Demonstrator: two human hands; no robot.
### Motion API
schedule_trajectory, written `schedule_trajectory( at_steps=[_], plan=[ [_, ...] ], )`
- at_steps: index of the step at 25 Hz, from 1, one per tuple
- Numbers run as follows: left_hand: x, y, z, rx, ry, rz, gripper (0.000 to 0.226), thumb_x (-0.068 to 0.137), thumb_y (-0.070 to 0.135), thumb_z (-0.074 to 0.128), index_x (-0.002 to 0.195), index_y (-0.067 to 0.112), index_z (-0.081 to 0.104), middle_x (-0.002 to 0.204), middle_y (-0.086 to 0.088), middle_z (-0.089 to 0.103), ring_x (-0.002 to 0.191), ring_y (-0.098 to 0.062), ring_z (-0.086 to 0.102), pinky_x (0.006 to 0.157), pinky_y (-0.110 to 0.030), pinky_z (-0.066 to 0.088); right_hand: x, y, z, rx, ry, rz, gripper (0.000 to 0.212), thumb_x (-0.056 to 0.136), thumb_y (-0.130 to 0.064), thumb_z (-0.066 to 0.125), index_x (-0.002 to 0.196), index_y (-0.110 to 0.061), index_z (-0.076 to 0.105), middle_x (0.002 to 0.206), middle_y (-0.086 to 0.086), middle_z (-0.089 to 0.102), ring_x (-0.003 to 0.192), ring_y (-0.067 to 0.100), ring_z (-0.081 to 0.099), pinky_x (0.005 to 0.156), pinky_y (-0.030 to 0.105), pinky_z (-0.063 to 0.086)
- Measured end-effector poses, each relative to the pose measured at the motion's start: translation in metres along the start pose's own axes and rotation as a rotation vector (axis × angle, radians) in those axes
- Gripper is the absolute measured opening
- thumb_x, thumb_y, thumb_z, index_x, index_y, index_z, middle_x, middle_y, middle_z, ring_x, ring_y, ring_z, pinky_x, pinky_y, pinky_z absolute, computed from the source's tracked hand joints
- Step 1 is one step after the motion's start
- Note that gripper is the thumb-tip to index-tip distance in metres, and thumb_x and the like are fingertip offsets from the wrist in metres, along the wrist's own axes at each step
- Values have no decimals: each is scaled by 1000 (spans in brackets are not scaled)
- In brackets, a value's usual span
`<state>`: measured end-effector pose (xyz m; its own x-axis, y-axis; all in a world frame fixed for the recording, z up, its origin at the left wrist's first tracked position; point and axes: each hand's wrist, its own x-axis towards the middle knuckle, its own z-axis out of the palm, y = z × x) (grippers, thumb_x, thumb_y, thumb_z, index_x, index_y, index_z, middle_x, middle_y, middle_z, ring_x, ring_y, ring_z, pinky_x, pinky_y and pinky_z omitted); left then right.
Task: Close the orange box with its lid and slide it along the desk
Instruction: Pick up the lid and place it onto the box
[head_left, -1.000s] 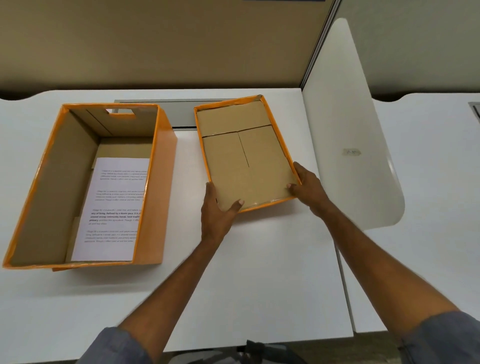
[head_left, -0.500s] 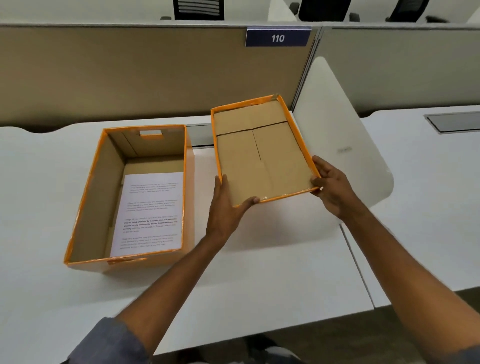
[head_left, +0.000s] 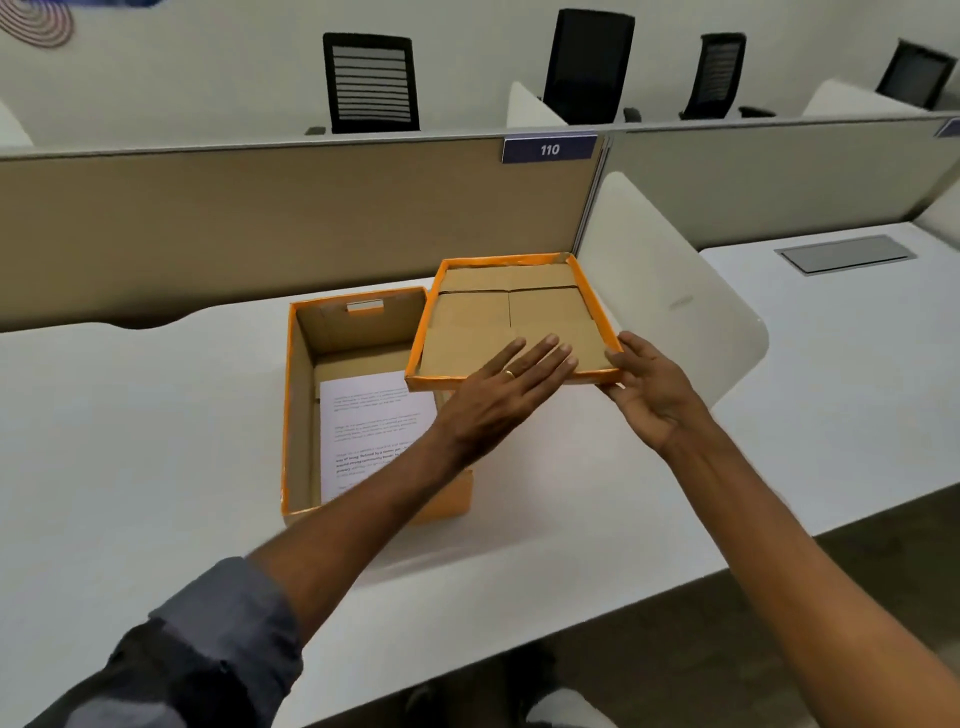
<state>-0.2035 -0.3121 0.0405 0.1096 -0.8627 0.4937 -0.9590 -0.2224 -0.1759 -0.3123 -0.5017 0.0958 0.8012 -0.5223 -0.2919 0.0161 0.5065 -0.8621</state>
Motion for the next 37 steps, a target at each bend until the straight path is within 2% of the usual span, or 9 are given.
schedule_trajectory(
  at_steps=[3,5,8,13,16,21,26,33,37],
  plan=[
    [-6,-14,-22,4,85,6,60,101,-5,8,154,6,34,160,-15,42,150,-31,37,124,-46,24,-18,-10,23,32,-64,-59,54,102,-22,57,151,-7,39,151,15,49,136,32,52,97,37,56],
    [-3,-21,-38,-35,194,-109,59,96,-15,32,151,5,41,155,-16,48,146,-33,44,122,-47,31,-20,-15,40,66,-82,-60,61,102,-38,52,154,-9,35,154,11,47,139,28,51,93,34,59],
    [8,-27,-64,-151,402,-392,57,92,-16,54,147,0,48,150,-17,54,143,-33,49,119,-53,39,-19,3,67,125,-79,65,63,101,-44,52,150,-7,40,157,12,43,143,31,46,94,41,58],
    [18,-11,-95,-497,754,-810,56,105,16,50,157,11,29,165,-2,31,153,-24,34,119,-44,39,-19,67,111,26,-240,320,69,98,-51,51,152,-12,37,157,13,45,139,35,50,112,51,45],
    [13,4,-100,-615,846,-1175,62,105,30,51,159,22,23,164,-3,36,145,-23,44,114,-41,45,-24,91,130,51,-263,302,57,99,-50,52,147,-20,46,143,9,61,127,32,62,98,49,57],
    [-37,28,-84,-581,788,-1403,90,103,32,53,160,21,-16,170,9,-17,158,-5,0,120,-14,16,-14,109,113,-173,-145,39,47,94,-30,69,137,-24,54,131,1,66,117,27,66,81,38,62],
    [-110,48,-60,-731,610,-1682,120,86,41,77,159,27,-17,173,-3,2,159,-26,14,125,-53,26,6,124,97,-232,-231,99,68,91,-5,70,153,-14,41,143,11,60,124,32,62,93,46,58],
    [-158,71,-49,-656,453,-1724,106,87,59,65,159,35,-10,171,-1,9,157,-32,20,114,-60,41,19,154,92,-457,-393,70,66,94,-11,68,153,-11,38,145,11,56,131,35,57,106,58,49],
    [-187,73,-48,-546,348,-1722,92,87,66,58,159,31,14,173,1,0,159,-28,8,115,-52,38,24,154,89,-675,-398,-69,70,91,-22,73,153,-12,42,148,13,56,130,33,59,104,56,52]
  ],
)
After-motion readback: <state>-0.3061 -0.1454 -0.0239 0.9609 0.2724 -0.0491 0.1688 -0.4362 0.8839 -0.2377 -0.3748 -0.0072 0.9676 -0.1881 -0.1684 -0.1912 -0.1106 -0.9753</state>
